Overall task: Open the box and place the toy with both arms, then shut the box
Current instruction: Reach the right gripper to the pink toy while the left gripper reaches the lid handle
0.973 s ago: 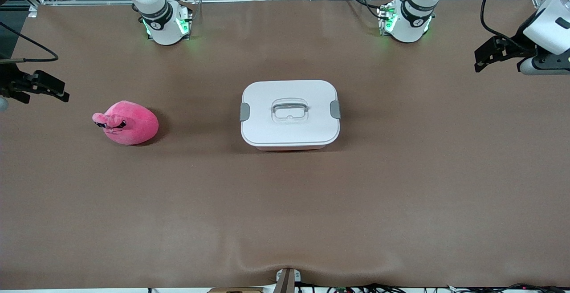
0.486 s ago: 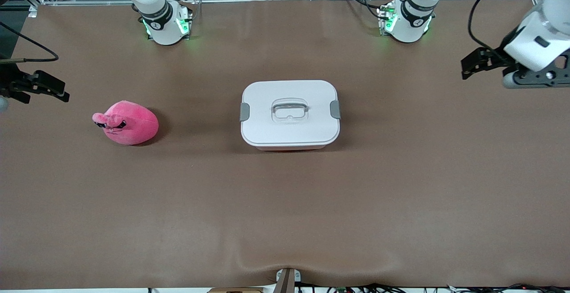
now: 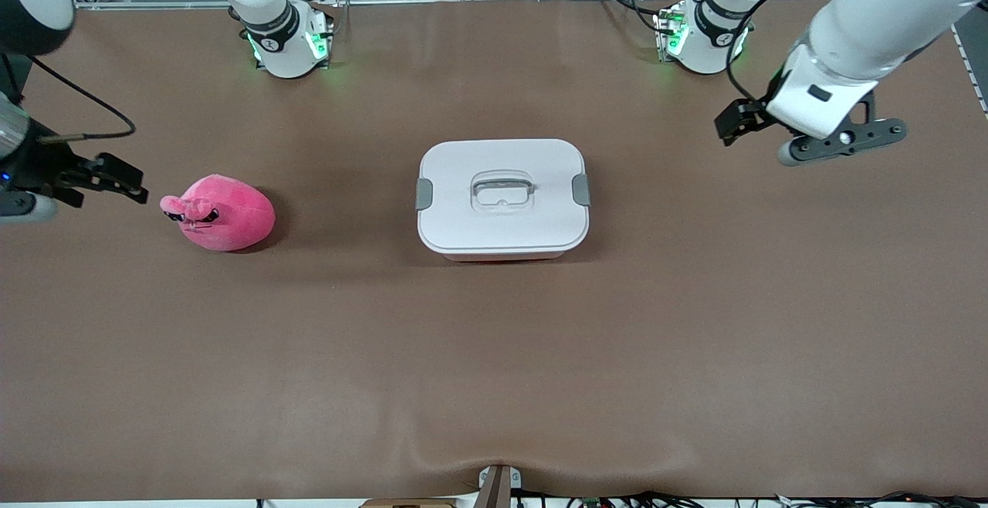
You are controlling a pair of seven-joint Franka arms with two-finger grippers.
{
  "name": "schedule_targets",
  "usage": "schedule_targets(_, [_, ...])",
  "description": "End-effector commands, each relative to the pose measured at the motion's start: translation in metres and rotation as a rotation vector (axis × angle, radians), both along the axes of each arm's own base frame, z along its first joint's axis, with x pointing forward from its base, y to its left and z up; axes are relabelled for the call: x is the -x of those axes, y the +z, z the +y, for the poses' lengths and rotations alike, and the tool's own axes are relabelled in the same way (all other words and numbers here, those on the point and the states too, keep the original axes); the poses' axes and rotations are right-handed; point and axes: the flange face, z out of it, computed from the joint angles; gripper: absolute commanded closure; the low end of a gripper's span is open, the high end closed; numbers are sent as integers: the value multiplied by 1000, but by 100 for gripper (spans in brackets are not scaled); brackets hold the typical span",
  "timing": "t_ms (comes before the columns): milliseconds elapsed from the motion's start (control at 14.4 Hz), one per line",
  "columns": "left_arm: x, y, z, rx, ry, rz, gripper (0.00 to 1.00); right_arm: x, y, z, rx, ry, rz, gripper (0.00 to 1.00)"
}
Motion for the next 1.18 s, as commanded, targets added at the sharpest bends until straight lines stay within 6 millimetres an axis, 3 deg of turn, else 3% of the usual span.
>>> schedule_targets(0, [6,-22,-35,7,78,-36,0,3,-36,-1,-10,6,-18,0])
schedule_targets(278, [22,-45,-97,33,275,-81,0,12,-99,-3,-10,24,52,0])
schedule_targets(417, [30,-58,-123,36,348,-69,0,17,-121,-4,-1,77,83,0])
schedule_targets(764, [55,-106,-196,17,643,-17,0,27,-152,-10,34,126,146,0])
schedule_targets(1112, [71,-133,-243,44,885,-1,0,41,-191,-22,29,108,178,0])
